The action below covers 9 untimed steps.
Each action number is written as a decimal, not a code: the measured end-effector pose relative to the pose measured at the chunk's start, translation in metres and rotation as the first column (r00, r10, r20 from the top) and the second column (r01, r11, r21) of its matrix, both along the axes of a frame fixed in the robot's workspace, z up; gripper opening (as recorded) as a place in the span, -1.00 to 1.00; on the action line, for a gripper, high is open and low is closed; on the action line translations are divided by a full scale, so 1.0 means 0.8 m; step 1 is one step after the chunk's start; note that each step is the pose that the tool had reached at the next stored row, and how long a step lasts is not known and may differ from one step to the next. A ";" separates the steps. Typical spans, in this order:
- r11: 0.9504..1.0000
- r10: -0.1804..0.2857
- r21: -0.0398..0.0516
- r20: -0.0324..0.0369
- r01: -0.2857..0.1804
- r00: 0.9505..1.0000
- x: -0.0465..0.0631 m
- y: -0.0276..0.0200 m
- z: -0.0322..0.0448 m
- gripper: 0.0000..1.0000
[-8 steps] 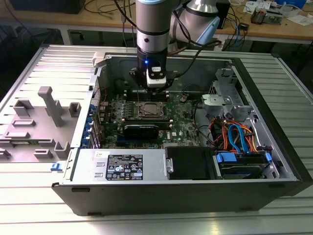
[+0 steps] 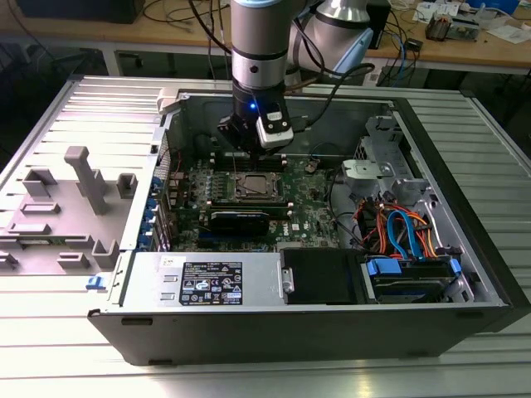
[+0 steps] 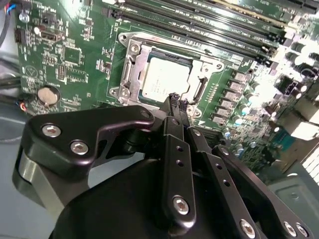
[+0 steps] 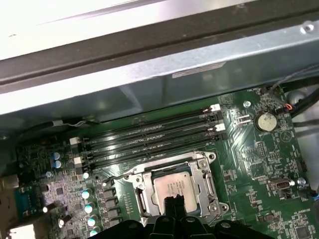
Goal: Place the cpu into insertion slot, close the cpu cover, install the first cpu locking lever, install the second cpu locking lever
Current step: 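Install the first cpu locking lever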
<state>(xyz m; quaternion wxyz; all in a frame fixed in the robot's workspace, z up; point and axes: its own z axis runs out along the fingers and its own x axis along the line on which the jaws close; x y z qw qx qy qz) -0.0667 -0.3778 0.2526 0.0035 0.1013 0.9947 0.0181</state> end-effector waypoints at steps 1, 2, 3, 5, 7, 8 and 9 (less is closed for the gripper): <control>1.000 0.009 0.000 0.000 -0.009 1.000 0.000 0.0000 0.0000 -0.79; 1.000 0.019 0.000 0.000 -0.019 1.000 0.000 0.0000 0.0000 -0.79; 1.000 0.030 0.000 0.000 -0.030 1.000 0.000 0.0000 0.0001 -0.79; 0.999 0.054 0.000 0.000 -0.054 0.999 0.000 0.0000 0.0002 -0.79; 0.997 0.079 0.000 0.000 -0.079 0.997 0.000 0.0000 0.0007 -0.79; 0.996 0.088 0.000 0.000 -0.088 0.996 0.000 0.0000 0.0010 -0.79; 0.995 0.097 0.000 0.000 -0.097 0.995 0.000 0.0000 0.0016 -0.79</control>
